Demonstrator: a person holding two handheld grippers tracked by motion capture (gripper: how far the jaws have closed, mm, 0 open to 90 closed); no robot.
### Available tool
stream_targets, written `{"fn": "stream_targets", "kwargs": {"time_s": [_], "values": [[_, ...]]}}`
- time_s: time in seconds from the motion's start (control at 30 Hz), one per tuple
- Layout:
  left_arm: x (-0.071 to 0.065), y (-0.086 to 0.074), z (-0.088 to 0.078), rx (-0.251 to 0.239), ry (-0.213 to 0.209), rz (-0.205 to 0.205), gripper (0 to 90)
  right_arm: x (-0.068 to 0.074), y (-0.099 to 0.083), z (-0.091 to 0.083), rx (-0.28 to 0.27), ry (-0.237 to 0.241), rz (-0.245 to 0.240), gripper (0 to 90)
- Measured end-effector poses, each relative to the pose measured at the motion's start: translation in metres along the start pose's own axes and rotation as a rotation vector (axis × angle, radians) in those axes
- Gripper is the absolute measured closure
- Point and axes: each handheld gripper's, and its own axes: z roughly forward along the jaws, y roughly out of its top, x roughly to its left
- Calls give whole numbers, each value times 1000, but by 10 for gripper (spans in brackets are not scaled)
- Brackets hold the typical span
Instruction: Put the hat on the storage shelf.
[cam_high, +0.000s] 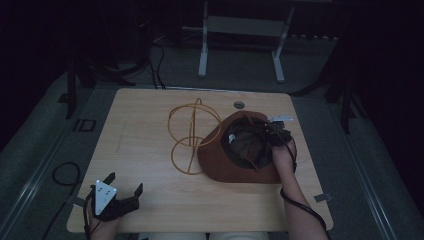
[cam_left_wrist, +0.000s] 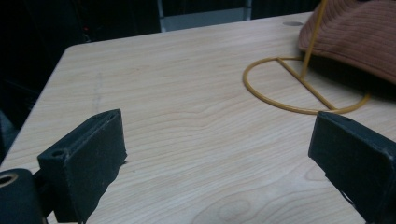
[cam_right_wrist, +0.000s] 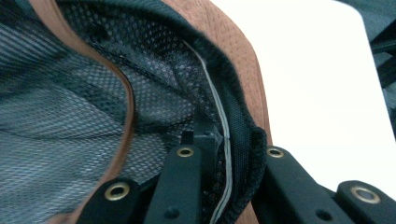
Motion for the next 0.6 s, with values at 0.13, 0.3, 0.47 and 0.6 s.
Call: {"fn": "stream_targets", "kwargs": {"time_s": [0.13, 0.3, 0.47, 0.6], "values": [[-1, 0, 1, -2, -1, -2, 45, -7, 2, -21, -72, 50, 70, 842], [-1, 1, 0, -6, 0, -6, 45, -15, 6, -40, -133, 67, 121, 842], [-4, 2, -1, -6, -12, -6, 45, -25, 11, -61, -193, 82, 165, 842], [-9, 7, -1, -10, -41, 15, 45, -32, 13, -74, -225, 90, 186, 842]]}}
